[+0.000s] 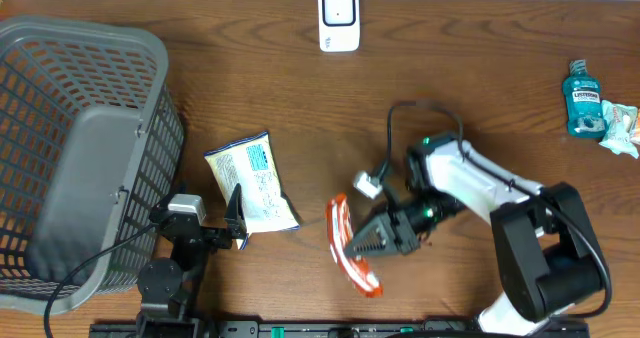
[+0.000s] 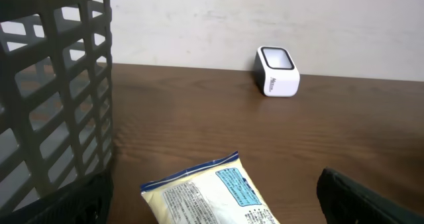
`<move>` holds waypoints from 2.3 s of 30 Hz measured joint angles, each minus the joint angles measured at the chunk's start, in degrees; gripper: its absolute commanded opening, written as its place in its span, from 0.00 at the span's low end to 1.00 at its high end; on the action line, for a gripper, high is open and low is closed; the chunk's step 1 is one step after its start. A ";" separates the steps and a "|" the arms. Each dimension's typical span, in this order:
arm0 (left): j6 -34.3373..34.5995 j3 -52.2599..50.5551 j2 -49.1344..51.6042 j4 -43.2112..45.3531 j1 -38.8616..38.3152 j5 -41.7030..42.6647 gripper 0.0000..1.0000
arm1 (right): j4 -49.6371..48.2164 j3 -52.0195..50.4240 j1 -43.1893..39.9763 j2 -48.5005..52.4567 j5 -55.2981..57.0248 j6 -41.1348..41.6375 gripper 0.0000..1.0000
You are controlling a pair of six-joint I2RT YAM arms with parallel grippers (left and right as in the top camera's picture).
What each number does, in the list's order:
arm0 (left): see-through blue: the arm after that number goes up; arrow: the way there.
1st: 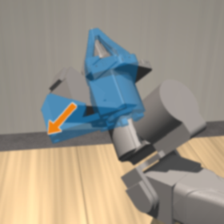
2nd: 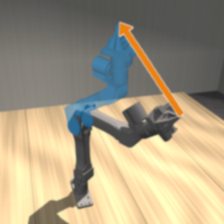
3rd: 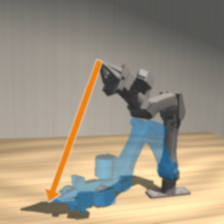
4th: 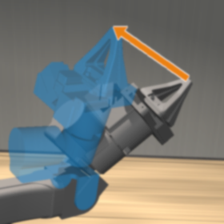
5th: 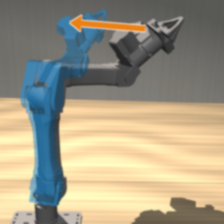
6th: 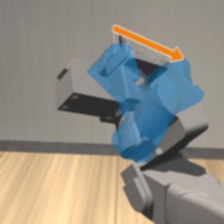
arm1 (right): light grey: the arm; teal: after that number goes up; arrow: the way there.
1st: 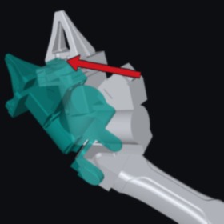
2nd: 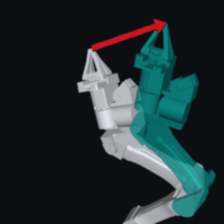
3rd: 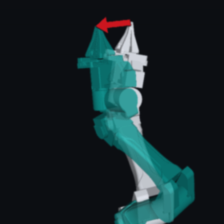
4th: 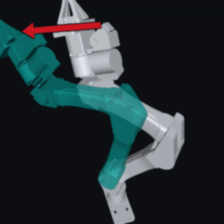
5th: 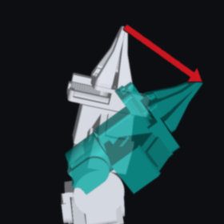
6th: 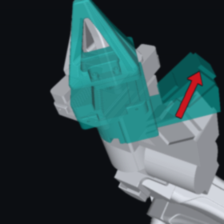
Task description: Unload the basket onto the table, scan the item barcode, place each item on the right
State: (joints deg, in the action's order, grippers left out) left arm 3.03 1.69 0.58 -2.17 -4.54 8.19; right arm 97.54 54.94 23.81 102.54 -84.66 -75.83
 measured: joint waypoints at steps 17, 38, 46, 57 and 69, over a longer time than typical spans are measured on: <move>0.00 0.00 0.00 0.02 0.00 0.00 0.98 | -11.15 -3.41 -2.47 -1.09 -2.84 -5.84 0.01; -0.02 0.00 0.00 0.02 0.00 0.00 0.98 | -91.30 5.75 -7.67 -1.18 36.26 68.08 0.01; -0.02 0.00 0.00 0.00 0.00 0.00 0.98 | -86.75 15.61 -6.64 -1.11 61.16 71.56 0.01; 0.00 0.00 0.00 0.00 0.00 0.02 0.98 | -76.87 43.17 -6.58 16.92 71.08 70.38 0.01; -0.02 0.00 0.00 0.00 0.00 0.00 0.98 | -64.76 74.44 -6.34 38.18 74.69 70.40 0.01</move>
State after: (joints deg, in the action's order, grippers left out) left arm 3.01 1.69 0.58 -2.17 -4.54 8.19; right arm 32.77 129.38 17.47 140.73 -9.98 -5.43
